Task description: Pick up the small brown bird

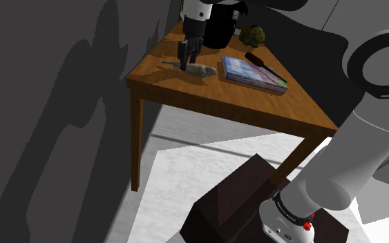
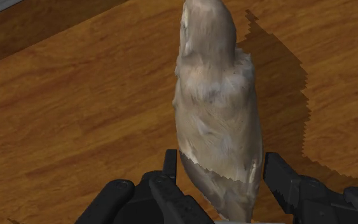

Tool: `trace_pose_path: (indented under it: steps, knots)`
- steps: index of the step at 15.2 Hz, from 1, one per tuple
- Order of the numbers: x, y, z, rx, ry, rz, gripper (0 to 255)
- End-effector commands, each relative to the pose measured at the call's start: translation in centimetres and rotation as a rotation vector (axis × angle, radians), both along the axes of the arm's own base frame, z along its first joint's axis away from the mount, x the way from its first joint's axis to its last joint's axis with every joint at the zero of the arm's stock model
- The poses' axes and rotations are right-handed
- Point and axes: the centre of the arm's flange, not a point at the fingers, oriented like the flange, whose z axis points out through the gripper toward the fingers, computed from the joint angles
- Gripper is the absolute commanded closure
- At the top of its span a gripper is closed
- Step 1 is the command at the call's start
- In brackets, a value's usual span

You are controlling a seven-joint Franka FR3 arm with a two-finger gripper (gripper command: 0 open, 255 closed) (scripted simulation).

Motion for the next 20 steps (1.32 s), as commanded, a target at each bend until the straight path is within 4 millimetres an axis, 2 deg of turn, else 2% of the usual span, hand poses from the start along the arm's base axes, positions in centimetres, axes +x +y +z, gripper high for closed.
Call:
trace_pose_path:
  steps: [1, 4, 19, 20]
  knots:
    - [0.0, 0.0, -0.1, -0.001, 0.003, 0.0, 255]
    - [0.0, 0.0, -0.1, -0.001, 0.003, 0.0, 255]
    - [0.0, 0.0, 7.8, -0.001, 0.003, 0.0, 255]
    - [0.0, 0.0, 7.9, -0.001, 0.003, 0.0, 255]
